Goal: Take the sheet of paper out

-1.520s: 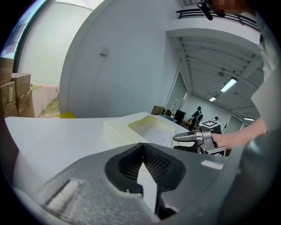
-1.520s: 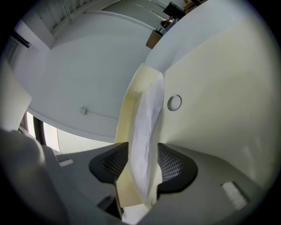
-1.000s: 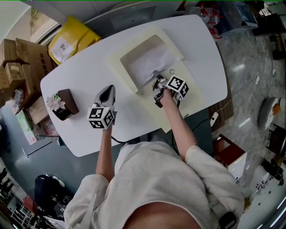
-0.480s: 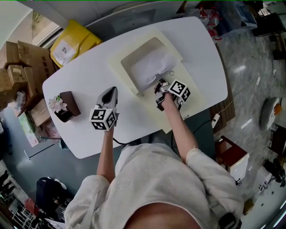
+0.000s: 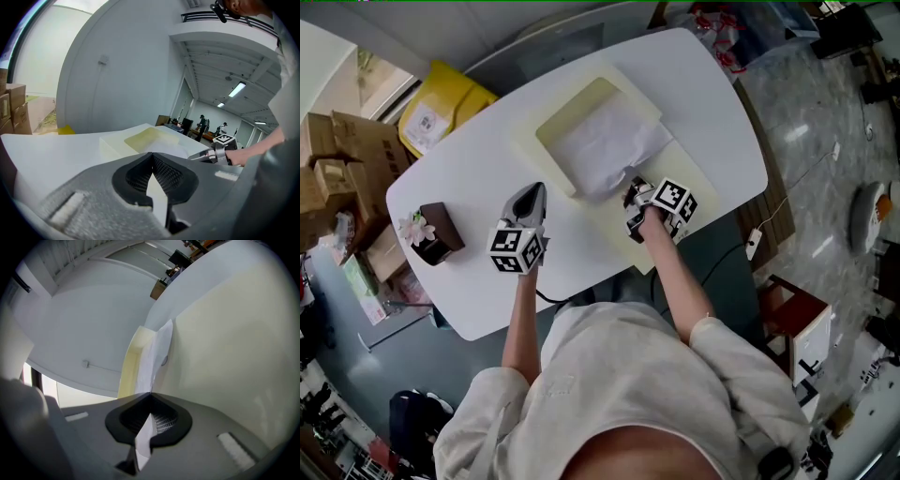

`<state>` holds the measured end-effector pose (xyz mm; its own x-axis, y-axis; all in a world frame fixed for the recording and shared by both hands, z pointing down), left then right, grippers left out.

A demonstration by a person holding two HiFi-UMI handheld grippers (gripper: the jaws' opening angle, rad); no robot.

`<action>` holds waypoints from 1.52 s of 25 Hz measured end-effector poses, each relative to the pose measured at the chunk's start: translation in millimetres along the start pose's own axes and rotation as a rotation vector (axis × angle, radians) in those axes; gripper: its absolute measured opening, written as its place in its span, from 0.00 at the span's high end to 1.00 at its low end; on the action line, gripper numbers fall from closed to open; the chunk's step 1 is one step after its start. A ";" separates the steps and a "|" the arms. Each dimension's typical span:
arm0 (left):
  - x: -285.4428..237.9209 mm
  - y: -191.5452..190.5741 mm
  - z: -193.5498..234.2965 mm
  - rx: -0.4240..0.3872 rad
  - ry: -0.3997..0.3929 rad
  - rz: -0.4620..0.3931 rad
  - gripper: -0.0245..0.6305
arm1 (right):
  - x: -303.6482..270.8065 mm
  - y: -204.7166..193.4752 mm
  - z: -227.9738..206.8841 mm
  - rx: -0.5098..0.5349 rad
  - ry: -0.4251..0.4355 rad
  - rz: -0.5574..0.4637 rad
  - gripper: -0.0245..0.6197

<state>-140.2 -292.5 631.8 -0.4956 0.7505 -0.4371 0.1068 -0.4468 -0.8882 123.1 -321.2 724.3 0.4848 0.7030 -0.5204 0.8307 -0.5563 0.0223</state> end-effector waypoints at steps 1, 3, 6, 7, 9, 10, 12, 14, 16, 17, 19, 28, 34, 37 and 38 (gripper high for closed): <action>-1.4 1.5 -3.8 -0.006 -0.008 -0.001 0.96 | 5.7 1.3 -2.6 0.000 0.000 -0.007 0.96; -5.3 4.4 -11.8 -0.017 -0.024 -0.004 0.96 | 16.7 5.0 -7.2 -0.003 0.002 -0.023 0.96; -12.1 9.4 -25.1 -0.034 -0.054 -0.009 0.96 | 33.1 11.6 -13.6 -0.010 0.006 -0.048 0.96; -14.0 11.1 -29.9 -0.040 -0.065 -0.010 0.96 | 38.9 13.7 -15.6 -0.010 0.007 -0.055 0.96; -17.5 14.0 -40.1 -0.051 -0.083 -0.012 0.96 | 50.9 18.1 -20.0 -0.007 0.007 -0.067 0.96; -19.6 15.4 -45.2 -0.056 -0.092 -0.013 0.96 | 57.0 20.8 -22.4 -0.005 0.006 -0.073 0.96; -24.6 18.4 -55.0 -0.067 -0.114 -0.016 0.96 | 69.1 25.9 -27.4 -0.002 0.007 -0.090 0.96; -29.1 21.0 -65.3 -0.078 -0.135 -0.018 0.96 | 81.7 30.4 -32.8 -0.002 0.006 -0.107 0.96; -32.7 24.0 -76.7 -0.086 -0.151 -0.022 0.96 | 95.1 34.6 -38.9 -0.002 0.003 -0.118 0.96; -34.7 25.8 -82.8 -0.090 -0.158 -0.023 0.96 | 102.1 37.2 -42.2 -0.001 -0.001 -0.124 0.96; -38.8 29.8 -92.8 -0.100 -0.170 -0.025 0.96 | 114.9 42.7 -48.7 0.001 -0.010 -0.138 0.96; -52.2 56.1 -122.1 -0.142 -0.210 -0.060 0.96 | 161.8 66.9 -50.6 0.106 -0.028 -0.209 0.96; -53.7 71.3 -131.0 -0.159 -0.216 -0.085 0.96 | 183.8 79.4 -21.0 0.375 -0.081 -0.253 0.96; -51.8 79.8 -131.4 -0.163 -0.210 -0.101 0.96 | 187.3 82.1 7.1 0.569 -0.095 -0.278 0.96; -50.2 82.2 -130.8 -0.164 -0.206 -0.105 0.96 | 187.8 81.9 16.7 0.636 -0.099 -0.287 0.96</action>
<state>6.2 -303.3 562.2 -0.6745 0.6662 -0.3181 0.1748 -0.2745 -0.9456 277.7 -242.1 614.2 0.2177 0.8339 -0.5071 0.5859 -0.5273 -0.6155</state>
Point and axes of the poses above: the fingertips, and each gripper's own axes: x backward along the fingers, z to its left, y out of its top, the point moved 4 cm from there along x, backward along the fingers, and after that the axes turned 12 degrees about -x, right-handed, at the moved point
